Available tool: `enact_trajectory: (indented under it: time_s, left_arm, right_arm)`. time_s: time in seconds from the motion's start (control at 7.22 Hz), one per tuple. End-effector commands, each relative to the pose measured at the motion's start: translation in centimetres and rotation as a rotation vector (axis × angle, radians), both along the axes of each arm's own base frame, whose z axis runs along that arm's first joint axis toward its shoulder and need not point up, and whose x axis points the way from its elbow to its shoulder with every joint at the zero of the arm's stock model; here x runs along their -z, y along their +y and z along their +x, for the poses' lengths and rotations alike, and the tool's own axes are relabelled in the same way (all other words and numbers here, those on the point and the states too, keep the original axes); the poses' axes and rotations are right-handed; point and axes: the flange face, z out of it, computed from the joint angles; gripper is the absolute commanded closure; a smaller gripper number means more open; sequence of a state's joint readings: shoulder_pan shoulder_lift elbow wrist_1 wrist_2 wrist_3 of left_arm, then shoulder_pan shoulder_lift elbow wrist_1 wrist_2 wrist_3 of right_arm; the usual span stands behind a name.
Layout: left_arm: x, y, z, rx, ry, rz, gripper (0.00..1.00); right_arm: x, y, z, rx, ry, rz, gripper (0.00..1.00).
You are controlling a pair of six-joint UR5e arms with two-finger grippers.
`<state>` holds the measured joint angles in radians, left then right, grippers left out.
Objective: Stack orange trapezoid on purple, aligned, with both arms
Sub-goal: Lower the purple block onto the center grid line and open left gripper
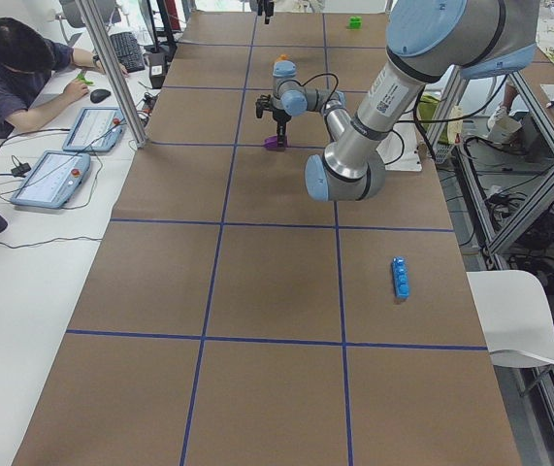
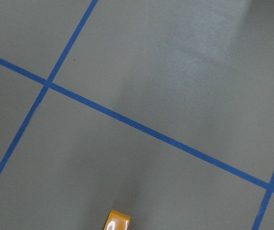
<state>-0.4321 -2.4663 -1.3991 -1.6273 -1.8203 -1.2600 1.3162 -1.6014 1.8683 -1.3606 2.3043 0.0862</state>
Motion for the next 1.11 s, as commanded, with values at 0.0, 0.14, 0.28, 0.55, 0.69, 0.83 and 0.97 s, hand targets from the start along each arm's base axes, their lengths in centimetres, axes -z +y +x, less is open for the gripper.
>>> enact_trajectory:
  time_s: [0.0, 0.14, 0.28, 0.55, 0.69, 0.83, 0.97]
  left_arm:
    - [0.1, 0.2, 0.1, -0.002, 0.006, 0.004, 0.69]
    - [0.2, 0.1, 0.0, -0.001, 0.011, 0.006, 0.59]
    - [0.2, 0.2, 0.1, -0.016, 0.01, 0.021, 0.42]
    - [-0.1, 0.1, 0.1, -0.02, 0.005, 0.025, 0.23]
    - [0.0, 0.1, 0.1, -0.021, 0.006, 0.027, 0.17]
    - [0.6, 0.1, -0.2, -0.014, 0.013, 0.034, 0.01]
    - [2.9, 0.1, -2.0, 0.0, 0.058, 0.063, 0.01]
  right_arm:
    - [0.0, 0.1, 0.0, 0.001, -0.001, 0.0, 0.0]
    - [0.0, 0.1, 0.0, 0.001, -0.001, 0.0, 0.0]
    - [-0.1, 0.1, 0.0, 0.001, -0.001, -0.002, 0.0]
    - [-0.1, 0.1, 0.0, 0.0, -0.002, -0.003, 0.0]
    - [-0.1, 0.1, 0.0, 0.001, -0.001, -0.002, 0.0]
    - [-0.1, 0.1, 0.0, 0.0, -0.001, -0.003, 0.0]
    - [0.0, 0.1, 0.0, 0.0, -0.003, -0.002, 0.0]
